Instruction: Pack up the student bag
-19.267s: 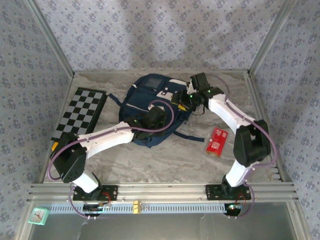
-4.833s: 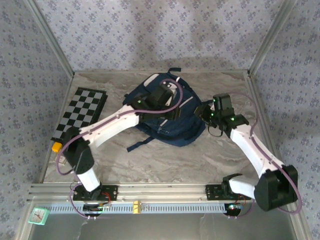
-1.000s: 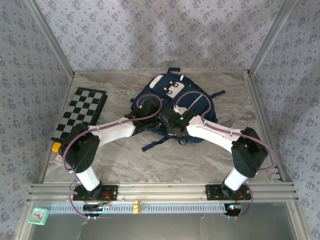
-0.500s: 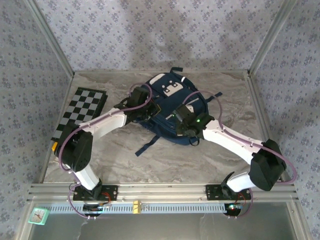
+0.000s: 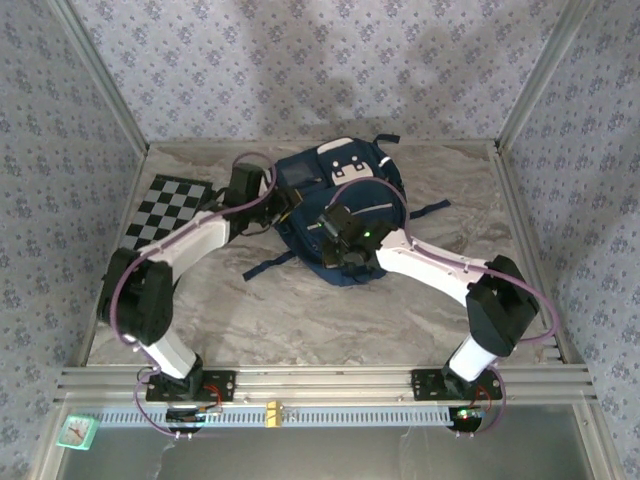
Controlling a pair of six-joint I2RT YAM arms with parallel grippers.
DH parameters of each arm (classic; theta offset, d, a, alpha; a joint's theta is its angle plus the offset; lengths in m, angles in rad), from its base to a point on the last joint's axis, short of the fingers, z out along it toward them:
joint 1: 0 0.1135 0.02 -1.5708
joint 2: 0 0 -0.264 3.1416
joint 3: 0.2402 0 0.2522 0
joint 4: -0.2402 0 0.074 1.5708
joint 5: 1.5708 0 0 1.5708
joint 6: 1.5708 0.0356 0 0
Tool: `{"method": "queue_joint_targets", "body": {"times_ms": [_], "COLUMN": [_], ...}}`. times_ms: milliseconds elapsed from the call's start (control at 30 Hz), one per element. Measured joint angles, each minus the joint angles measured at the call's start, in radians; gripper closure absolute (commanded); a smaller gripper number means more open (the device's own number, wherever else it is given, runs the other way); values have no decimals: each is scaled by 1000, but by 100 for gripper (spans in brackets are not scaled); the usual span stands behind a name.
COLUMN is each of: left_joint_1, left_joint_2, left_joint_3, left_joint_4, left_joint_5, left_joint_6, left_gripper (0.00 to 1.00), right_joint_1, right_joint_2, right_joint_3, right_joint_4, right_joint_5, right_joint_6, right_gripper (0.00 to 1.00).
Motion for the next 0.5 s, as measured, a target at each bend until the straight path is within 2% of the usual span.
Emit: {"method": "queue_joint_targets", "body": {"times_ms": [100,233,433,500], "left_joint_1": [-45,-129,-188,-198], "left_joint_2": [-72,-82,-48,-29], "left_joint_3": [-101,-168,-190,-182], "left_joint_4": [37,71,126,132], "left_joint_5": [-2,-25,-61,-80], "left_joint_6": [-84,-199,-314,-330], "left_gripper": [47,46,51,56], "right_joint_1": [-3,-5,-8,-8], "right_joint_2": [-1,-1,-2,-2], "right_joint_3": [-33,-49,-50,-51], "right_joint_4": [21,31,38,41], "right_joint_5": [-7,-11,-17,-17], "right_joint_6": [6,9,9,9], "right_gripper": [100,100,100,100]}}
